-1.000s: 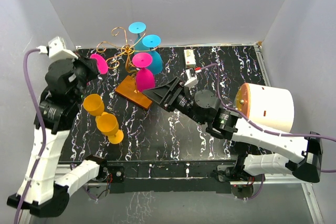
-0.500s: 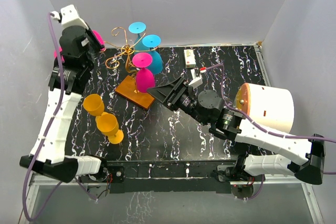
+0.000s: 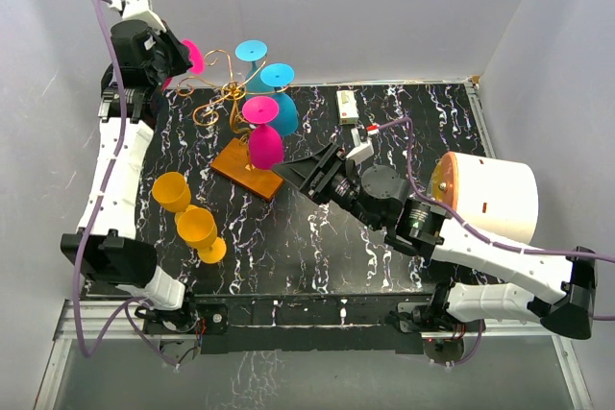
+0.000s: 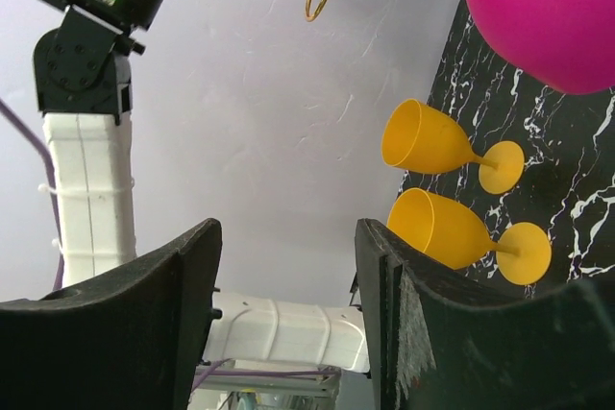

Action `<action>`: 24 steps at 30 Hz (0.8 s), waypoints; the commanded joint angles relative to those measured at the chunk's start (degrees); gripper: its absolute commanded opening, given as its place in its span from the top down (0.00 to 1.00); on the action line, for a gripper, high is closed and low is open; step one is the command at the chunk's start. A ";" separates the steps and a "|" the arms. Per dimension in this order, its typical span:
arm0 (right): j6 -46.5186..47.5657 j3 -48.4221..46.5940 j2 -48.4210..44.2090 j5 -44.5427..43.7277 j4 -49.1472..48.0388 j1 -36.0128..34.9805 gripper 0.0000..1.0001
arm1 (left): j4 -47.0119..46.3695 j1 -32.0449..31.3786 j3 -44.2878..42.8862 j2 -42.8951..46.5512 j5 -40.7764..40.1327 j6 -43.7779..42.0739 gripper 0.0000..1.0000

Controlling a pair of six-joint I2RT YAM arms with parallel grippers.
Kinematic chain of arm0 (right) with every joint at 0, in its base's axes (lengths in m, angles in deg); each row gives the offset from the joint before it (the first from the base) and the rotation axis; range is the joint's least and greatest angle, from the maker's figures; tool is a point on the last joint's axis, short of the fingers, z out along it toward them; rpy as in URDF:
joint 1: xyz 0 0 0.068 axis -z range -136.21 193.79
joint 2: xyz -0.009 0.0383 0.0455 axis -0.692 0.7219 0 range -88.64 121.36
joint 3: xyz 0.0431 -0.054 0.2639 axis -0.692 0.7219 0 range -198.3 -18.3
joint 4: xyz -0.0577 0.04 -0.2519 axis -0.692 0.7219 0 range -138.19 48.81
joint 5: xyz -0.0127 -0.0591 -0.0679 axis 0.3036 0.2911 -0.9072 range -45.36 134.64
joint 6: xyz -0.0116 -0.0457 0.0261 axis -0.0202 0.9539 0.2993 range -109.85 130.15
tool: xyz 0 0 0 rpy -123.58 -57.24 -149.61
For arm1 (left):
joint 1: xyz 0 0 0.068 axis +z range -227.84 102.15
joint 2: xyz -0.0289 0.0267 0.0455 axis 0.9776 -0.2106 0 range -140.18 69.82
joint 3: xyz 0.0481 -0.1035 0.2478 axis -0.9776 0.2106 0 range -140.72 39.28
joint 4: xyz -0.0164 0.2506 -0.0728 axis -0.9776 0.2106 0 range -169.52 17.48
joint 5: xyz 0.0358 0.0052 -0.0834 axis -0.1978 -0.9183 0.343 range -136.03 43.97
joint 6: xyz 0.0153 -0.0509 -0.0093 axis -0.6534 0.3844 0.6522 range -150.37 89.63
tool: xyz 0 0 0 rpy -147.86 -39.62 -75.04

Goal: Place the wine glass upside down on the wine glass rack

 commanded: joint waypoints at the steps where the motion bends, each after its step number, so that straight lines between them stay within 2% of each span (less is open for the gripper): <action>1: 1.49 -1.41 -2.28 -1.71 -0.35 0.29 0.45 | -4.65 1.89 -2.91 -2.35 11.98 1.32 1.00; 6: 1.81 -1.24 -2.63 -2.57 -0.01 0.59 0.45 | -6.22 3.18 -2.00 -4.06 18.46 4.40 1.00; 18: 1.09 -0.63 -2.50 -1.88 0.08 0.98 0.44 | -9.96 4.51 5.89 0.15 23.98 8.60 1.00; 24: 0.45 -0.37 -2.39 -1.61 0.08 0.98 0.44 | -14.74 4.80 8.29 0.41 29.04 12.25 1.00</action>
